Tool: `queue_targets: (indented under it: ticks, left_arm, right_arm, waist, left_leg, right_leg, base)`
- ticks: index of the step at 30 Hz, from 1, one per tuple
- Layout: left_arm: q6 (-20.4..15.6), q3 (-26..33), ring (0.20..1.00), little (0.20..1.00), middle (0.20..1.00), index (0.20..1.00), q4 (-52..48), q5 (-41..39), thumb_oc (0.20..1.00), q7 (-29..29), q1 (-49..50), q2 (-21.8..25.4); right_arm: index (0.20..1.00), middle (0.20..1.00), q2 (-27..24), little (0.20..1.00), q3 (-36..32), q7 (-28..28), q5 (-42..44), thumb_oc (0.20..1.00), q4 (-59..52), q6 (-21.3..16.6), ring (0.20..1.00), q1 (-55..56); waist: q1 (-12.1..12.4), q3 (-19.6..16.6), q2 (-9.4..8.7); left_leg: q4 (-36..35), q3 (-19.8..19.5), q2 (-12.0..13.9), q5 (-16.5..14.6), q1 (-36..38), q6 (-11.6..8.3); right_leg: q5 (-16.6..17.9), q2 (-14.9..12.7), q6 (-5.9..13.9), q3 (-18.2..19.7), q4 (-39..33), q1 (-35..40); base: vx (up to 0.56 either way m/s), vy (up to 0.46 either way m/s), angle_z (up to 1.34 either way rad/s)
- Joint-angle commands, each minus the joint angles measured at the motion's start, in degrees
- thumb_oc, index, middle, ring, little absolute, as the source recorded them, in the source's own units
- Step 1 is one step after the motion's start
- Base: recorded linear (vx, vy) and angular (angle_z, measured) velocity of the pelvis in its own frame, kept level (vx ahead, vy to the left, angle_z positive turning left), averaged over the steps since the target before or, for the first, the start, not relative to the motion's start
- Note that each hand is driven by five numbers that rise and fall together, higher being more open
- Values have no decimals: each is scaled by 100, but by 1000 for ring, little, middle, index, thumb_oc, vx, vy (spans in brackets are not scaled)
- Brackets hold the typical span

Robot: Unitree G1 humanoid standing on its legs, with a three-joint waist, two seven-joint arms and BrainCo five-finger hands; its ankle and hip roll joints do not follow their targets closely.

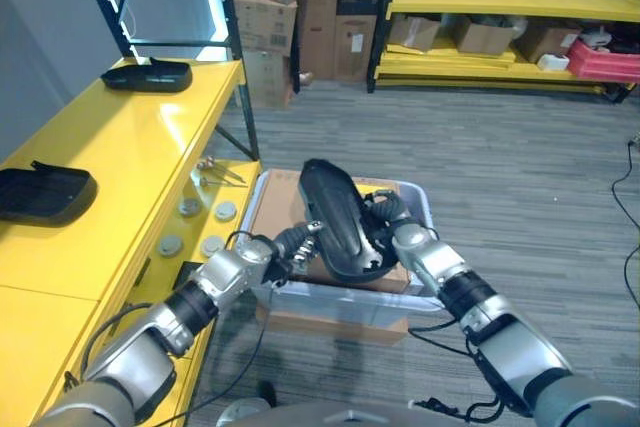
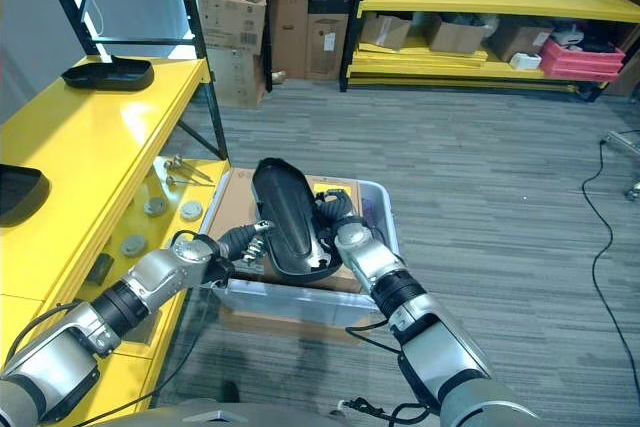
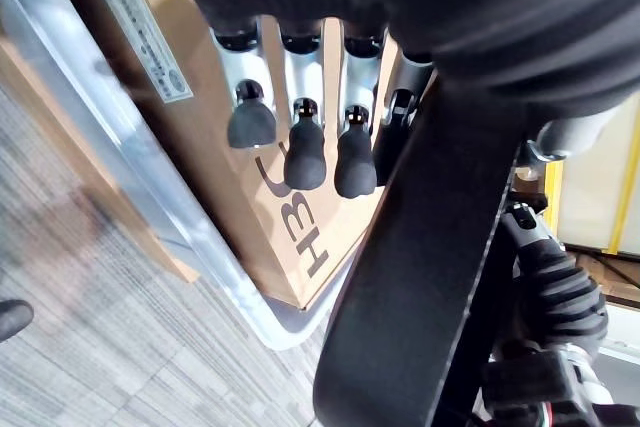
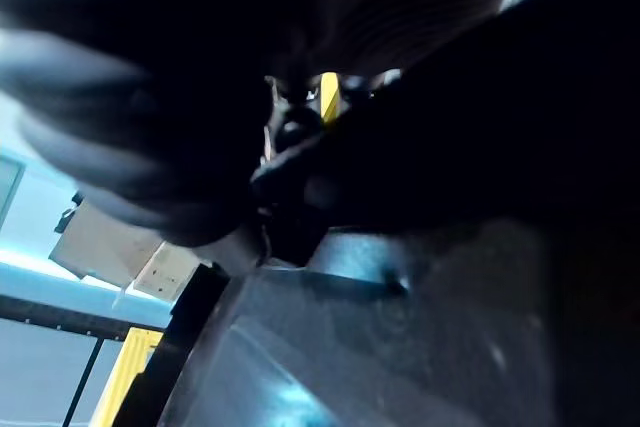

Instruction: Move parts from the plastic box to the shelf.

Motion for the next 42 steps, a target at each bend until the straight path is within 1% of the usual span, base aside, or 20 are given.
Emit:
queue_targets:
  ticks: [1, 3, 7, 8, 10, 15, 18, 25, 27, 28, 29, 30, 31, 32, 34, 37, 38, 40, 41, 42]
  left_arm:
    - [-602, -178, 200, 200, 200, 200, -279, -666, 200, -157, -1107, -860]
    - [-670, -157, 200, 200, 200, 200, -280, -804, 200, -95, -1125, -867]
    - [-699, 138, 200, 200, 200, 200, -513, -1349, 200, 235, -1139, -817]
    - [-720, 283, 200, 200, 200, 200, -527, -1426, 200, 286, -1112, -775]
    - [-774, 476, 200, 200, 200, 200, -492, -1514, 200, 411, -1059, -734]
    - [-984, 763, 200, 200, 200, 200, -434, -1361, 200, 417, -875, -692]
    - [-1112, 936, 200, 200, 200, 200, -553, -1254, 200, 551, -722, -598]
    - [-1617, 1449, 200, 200, 200, 200, -753, -1099, 200, 771, -200, -340]
    - [-1892, 1673, 200, 200, 200, 200, -830, -900, 200, 909, 26, -215]
    - [-2173, 1829, 200, 200, 200, 200, -877, -854, 200, 910, 179, -111]
    - [-2437, 2229, 200, 200, 200, 200, -1065, -904, 200, 854, 530, 34]
    - [-2560, 2465, 200, 200, 200, 200, -1161, -782, 200, 763, 747, 133]
    - [-2608, 2512, 200, 200, 200, 200, -1176, -743, 200, 739, 803, 155]
    - [-2659, 2592, 200, 200, 200, 200, -1210, -704, 200, 721, 880, 196]
    - [-2744, 3053, 200, 200, 200, 200, -1507, -546, 200, 608, 1295, 347]
    - [-2885, 3427, 200, 200, 200, 200, -1789, -394, 200, 604, 1676, 507]
    - [-3064, 3598, 200, 200, 200, 200, -1906, -194, 200, 606, 1833, 597]
    - [-3147, 3759, 200, 200, 200, 200, -2022, -133, 200, 583, 1909, 673]
    - [-3171, 3844, 200, 200, 200, 200, -2106, -149, 200, 469, 1931, 779]
    - [-3192, 3851, 200, 200, 200, 200, -2145, -191, 200, 318, 1923, 841]
  right_arm:
    - [1000, 1000, 522, 1000, 124, -99, 893, 1000, 304, -534, 1000, -742]
    - [1000, 1000, 551, 1000, 40, -218, 1167, 1000, 274, -624, 1000, -774]
    - [1000, 1000, 577, 1000, -364, -698, 1654, 1000, 142, -1028, 1000, -819]
    - [1000, 1000, 512, 1000, -568, -794, 1827, 1000, 133, -1178, 1000, -852]
    - [1000, 1000, 373, 1000, -865, -911, 1947, 1000, -11, -1323, 1000, -889]
    - [1000, 1000, 95, 1000, -1340, -962, 2047, 1000, -278, -1571, 1000, -828]
    - [1000, 1000, -78, 1000, -1641, -762, 2118, 1000, -600, -1759, 1000, -619]
    - [1000, 1000, -407, 1000, -2307, -337, 1936, 1000, -1549, -1436, 1000, 257]
    - [1000, 1000, -425, 1000, -2482, -226, 1842, 1000, -1765, -1372, 1000, 714]
    - [1000, 1000, -413, 1000, -2589, -151, 1820, 1000, -1854, -1356, 1000, 1034]
    - [1000, 1000, -321, 1000, -2809, 66, 1738, 1000, -1945, -1360, 1000, 1712]
    - [1000, 1000, -248, 1000, -2919, 239, 1551, 1000, -1935, -1361, 1000, 2088]
    - [1000, 1000, -231, 1000, -2941, 281, 1522, 1000, -1931, -1354, 1000, 2180]
    - [1000, 1000, -204, 1000, -2975, 326, 1503, 1000, -1921, -1315, 1000, 2311]
    - [1000, 1000, 30, 1000, -3093, 472, 1337, 1000, -1768, -1090, 1000, 2944]
    - [1000, 1000, 281, 1000, -2942, 730, 1051, 1000, -1368, -959, 1000, 3444]
    - [1000, 1000, 387, 1000, -2830, 905, 1057, 1000, -1166, -804, 1000, 3591]
    - [1000, 1000, 523, 1000, -2733, 1098, 856, 1000, -864, -833, 1000, 3731]
    - [1000, 1000, 597, 1000, -2639, 1181, 778, 1000, -621, -949, 1000, 3832]
    - [1000, 1000, 638, 1000, -2574, 1220, 708, 1000, -416, -1118, 1000, 3921]
  waist:
    - [257, -332, 126]
    - [260, -329, 128]
    - [300, -336, 140]
    - [309, -342, 139]
    - [300, -348, 121]
    - [261, -344, 80]
    - [217, -350, 56]
    - [55, -366, -16]
    - [16, -374, -28]
    - [1, -375, -34]
    - [-12, -381, -37]
    - [-16, -382, -37]
    - [-17, -385, -37]
    - [-18, -379, -36]
    - [-24, -365, -52]
    - [20, -331, -70]
    - [75, -317, -79]
    - [119, -311, -66]
    - [126, -308, -39]
    - [86, -294, -11]
  left_leg:
    - [-51, -63, 344, -465, 282, -228]
    - [-52, -63, 347, -465, 281, -234]
    - [-52, -71, 352, -461, 282, -235]
    - [-52, -72, 351, -459, 278, -235]
    - [-52, -57, 356, -454, 268, -231]
    - [-52, -51, 360, -453, 258, -220]
    - [-52, -29, 366, -447, 245, -215]
    - [-52, 49, 363, -450, 206, -193]
    - [-52, 74, 355, -447, 186, -183]
    - [-52, 81, 344, -447, 172, -173]
    - [-52, 93, 317, -446, 143, -150]
    - [-52, 106, 296, -450, 123, -134]
    - [-52, 109, 290, -450, 115, -129]
    - [-52, 112, 280, -450, 104, -120]
    - [-52, 114, 217, -468, 35, -79]
    - [-52, 23, 84, -495, -38, -3]
    - [-52, -58, 7, -510, -71, 48]
    - [-52, -191, -79, -523, -119, 121]
    - [-52, -279, -102, -516, -151, 172]
    - [-52, -441, -116, -510, -166, 199]
  right_leg:
    - [44, -217, 475, -200, 52, -239]
    - [42, -218, 470, -198, 48, -236]
    - [51, -227, 460, -232, 36, -211]
    - [52, -226, 458, -236, 32, -211]
    - [50, -221, 455, -241, 33, -221]
    - [45, -210, 451, -228, 27, -234]
    - [46, -201, 453, -208, 18, -253]
    - [53, -190, 479, -134, 1, -340]
    - [53, -191, 485, -111, 3, -371]
    - [57, -197, 489, -102, 5, -388]
    - [73, -208, 500, -84, 1, -417]
    - [82, -218, 511, -80, 3, -435]
    - [86, -222, 514, -81, 3, -440]
    - [92, -227, 517, -82, 5, -448]
    - [106, -257, 541, -101, 10, -485]
    - [134, -317, 580, -100, 40, -520]
    - [129, -352, 602, -79, 86, -544]
    - [2, -354, 597, -11, 307, -617]
    - [-149, -261, 539, 100, 512, -686]
    - [-333, -97, 441, 261, 671, -736]
  base:
    - [0, 5, -3]
    - [0, 0, 0]
    - [0, 0, 0]
    - [0, 0, 0]
    - [0, 0, 0]
    - [0, 0, 0]
    - [-5, -1, -1]
    - [-23, -4, -9]
    - [-20, 8, -6]
    - [-12, 24, -14]
    - [-8, 38, -17]
    - [-4, 37, -17]
    - [-6, 30, -11]
    - [-19, 24, -12]
    - [-38, 33, -9]
    - [-38, 38, -1]
    - [-37, 38, 1]
    - [-8, 3, 2]
    - [-11, -24, 20]
    - [-9, -46, 48]
